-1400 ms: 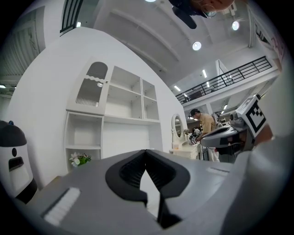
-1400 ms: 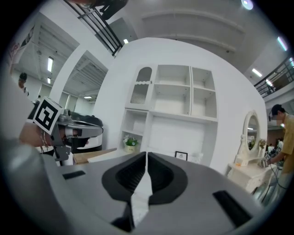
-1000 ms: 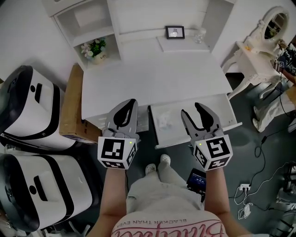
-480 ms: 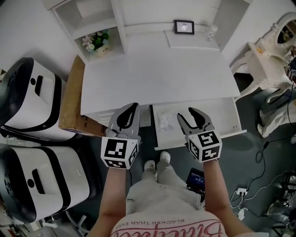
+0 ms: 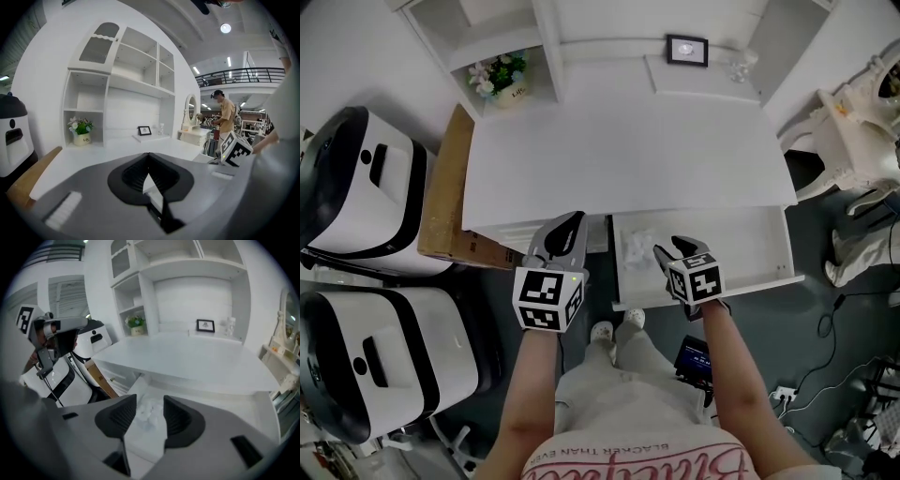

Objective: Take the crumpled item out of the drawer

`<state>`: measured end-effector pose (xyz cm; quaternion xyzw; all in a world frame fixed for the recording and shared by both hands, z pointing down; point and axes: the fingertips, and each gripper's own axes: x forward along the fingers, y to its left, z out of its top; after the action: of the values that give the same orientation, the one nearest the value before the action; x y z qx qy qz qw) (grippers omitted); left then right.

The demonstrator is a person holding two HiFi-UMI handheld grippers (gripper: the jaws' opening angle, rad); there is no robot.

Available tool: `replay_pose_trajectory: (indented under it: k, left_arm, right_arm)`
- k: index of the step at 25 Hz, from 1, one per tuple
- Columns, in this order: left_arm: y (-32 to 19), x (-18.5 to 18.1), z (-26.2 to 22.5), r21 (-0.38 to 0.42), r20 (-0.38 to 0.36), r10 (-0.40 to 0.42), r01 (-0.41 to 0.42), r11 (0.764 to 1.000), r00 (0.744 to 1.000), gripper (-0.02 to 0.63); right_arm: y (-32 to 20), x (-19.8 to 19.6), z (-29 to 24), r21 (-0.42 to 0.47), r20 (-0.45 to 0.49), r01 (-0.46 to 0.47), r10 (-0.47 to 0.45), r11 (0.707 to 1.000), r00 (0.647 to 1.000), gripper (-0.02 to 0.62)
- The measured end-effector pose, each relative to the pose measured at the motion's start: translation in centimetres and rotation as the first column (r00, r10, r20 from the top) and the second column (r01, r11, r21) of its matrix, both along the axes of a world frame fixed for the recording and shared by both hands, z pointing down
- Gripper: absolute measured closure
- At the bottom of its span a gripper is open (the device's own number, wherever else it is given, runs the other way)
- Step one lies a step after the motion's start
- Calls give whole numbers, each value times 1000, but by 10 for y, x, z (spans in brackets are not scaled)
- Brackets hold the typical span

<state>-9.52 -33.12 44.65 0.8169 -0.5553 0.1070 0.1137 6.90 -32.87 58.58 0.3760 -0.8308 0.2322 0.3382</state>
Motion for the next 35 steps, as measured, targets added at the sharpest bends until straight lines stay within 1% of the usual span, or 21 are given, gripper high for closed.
replay_pose_trajectory:
  k: [2,6,10,17,24,27,30,31,32,34,35]
  left_arm:
    - [-3,1,10,-31,1,1,-1,1000,1000,595]
    - [-2,3,25,-81,7,8,-7,997,1000,595]
    - [-1,0,36,-115,19,-5,7,993,1000,595]
    - [2,-6,51,-156,46,-29,35,987,999,595]
    - [8,-15,64,-192,68,-54,66,979,996,595]
    - [11,-18,67,-202,75,-62,76,977,995,595]
    - [13,-20,70,-210,73,-69,83,974,995,595]
    - [13,-20,70,-211,72,-68,82,974,995,595]
    - [13,-19,70,-212,71,-65,79,974,995,595]
    - [13,-19,70,-210,69,-58,71,975,996,595]
    - [13,-19,69,-208,69,-55,69,976,996,595]
  right_arm:
    - [-1,1,23,-79,-11,-7,7,997,1000,418]
    - [-3,4,59,-209,-38,-33,25,977,999,420]
    - [-9,3,87,-296,-42,-55,45,954,998,426]
    - [-18,3,129,-409,-37,-99,92,907,995,430]
    - [-22,-5,155,-479,-9,-136,150,867,989,433]
    - [-22,-5,158,-466,-30,-150,154,872,988,443]
    - [-22,-4,158,-461,-24,-151,158,875,987,461]
    - [-22,-5,157,-466,-13,-148,160,872,987,483]
    - [-21,-6,157,-474,-1,-146,165,868,986,518]
    - [-20,-10,154,-481,14,-143,170,865,985,547]
    - [-20,-11,153,-477,15,-136,162,868,987,552]
